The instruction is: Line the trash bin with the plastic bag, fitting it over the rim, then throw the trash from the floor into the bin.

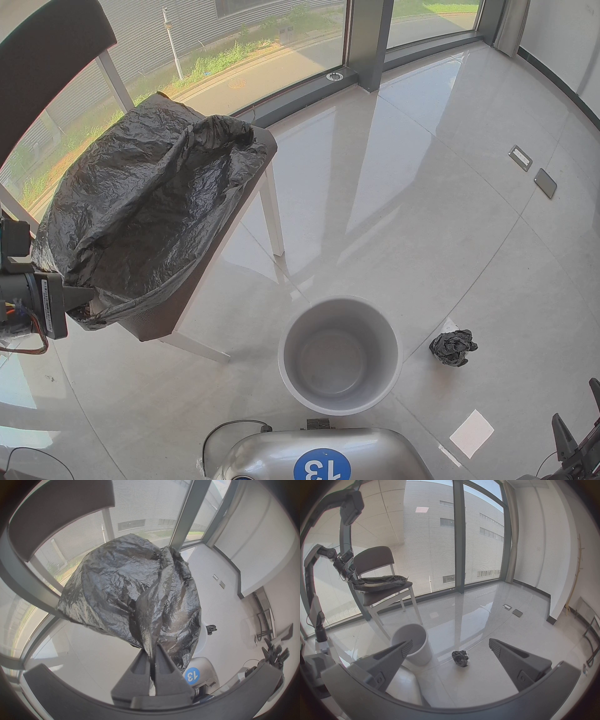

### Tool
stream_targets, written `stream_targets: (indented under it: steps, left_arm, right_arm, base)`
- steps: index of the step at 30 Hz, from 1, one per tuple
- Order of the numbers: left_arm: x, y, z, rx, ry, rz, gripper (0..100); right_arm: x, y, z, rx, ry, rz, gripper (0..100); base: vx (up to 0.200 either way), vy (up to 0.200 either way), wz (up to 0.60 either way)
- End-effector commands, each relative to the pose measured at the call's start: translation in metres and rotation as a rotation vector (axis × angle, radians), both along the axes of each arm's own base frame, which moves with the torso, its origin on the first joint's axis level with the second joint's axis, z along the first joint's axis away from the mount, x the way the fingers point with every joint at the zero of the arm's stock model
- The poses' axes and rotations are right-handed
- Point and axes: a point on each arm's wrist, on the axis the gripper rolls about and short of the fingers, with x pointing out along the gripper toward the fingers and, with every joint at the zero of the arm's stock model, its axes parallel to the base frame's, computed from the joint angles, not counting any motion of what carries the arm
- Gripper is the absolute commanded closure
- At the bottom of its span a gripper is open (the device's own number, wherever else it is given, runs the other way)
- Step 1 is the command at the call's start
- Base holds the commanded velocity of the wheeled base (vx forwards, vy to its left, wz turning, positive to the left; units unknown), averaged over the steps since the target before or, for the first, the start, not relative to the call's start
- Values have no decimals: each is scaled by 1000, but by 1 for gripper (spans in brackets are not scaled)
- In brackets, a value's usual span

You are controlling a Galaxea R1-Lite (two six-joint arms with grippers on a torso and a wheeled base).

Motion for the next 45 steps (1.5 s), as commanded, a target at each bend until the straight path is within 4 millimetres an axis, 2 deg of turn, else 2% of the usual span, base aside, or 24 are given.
stream_targets:
  steps: [1, 4, 6, 7, 8, 10, 15, 19, 20, 21, 22, 24, 27, 33, 39, 45]
  left_arm:
    - [-12, -7, 12, 43, -61, -133, 100]
    - [-15, -10, 19, 57, -89, -180, 100]
    - [-16, -10, 20, 58, -93, -184, 100]
    - [-20, -11, 28, 64, -111, -220, 100]
    - [-20, -11, 29, 64, -109, -221, 100]
    - [-26, -15, 33, 72, -110, -272, 100]
    - [-28, -20, 42, 94, -147, -325, 100]
    - [-30, -20, 56, 94, -208, -364, 100]
    - [-30, -20, 56, 94, -208, -364, 100]
    - [-33, -20, 64, 87, -242, -391, 100]
    - [-34, -20, 65, 88, -244, -393, 100]
    - [-38, -21, 73, 94, -268, -440, 100]
    - [-41, -22, 75, 97, -274, -470, 100]
    - [-59, -23, 85, -21, -312, -721, 100]
    - [-62, -23, 92, -57, -345, -746, 100]
    - [-66, -22, 114, -119, -431, -768, 100]
  right_arm:
    - [-1, 0, 79, 229, 24, 39, 0]
    - [-1, 1, 62, 132, 119, 125, 0]
    - [-1, 1, 62, 124, 126, 137, 0]
    - [1, 1, 68, 113, 202, 180, 0]
    - [2, 1, 69, 112, 211, 179, 0]
    - [18, 4, 84, 104, 313, 207, 0]
    - [50, 12, 92, 100, 454, 261, 0]
    - [70, 17, 101, 93, 503, 293, 0]
    - [70, 17, 101, 93, 503, 293, 0]
    - [82, 20, 107, 93, 533, 292, 0]
    - [83, 20, 107, 93, 536, 292, 0]
    - [102, 25, 119, 94, 562, 292, 0]
    - [111, 27, 123, 91, 572, 296, 0]
    - [143, 39, 144, 91, 587, 380, 0]
    - [168, 48, 148, 103, 607, 429, 0]
    - [193, 62, 138, 98, 639, 483, 0]
  base:
    - [0, 0, 0]
    - [0, 0, 0]
    - [0, 0, 0]
    - [0, 0, 0]
    - [0, 0, 0]
    - [0, 0, 0]
    - [0, 0, 0]
    - [0, 0, 0]
    - [0, 0, 0]
    - [0, 0, 0]
    - [0, 0, 0]
    - [0, 0, 0]
    - [0, 0, 0]
    - [0, 0, 0]
    - [0, 0, 0]
    - [0, 0, 0]
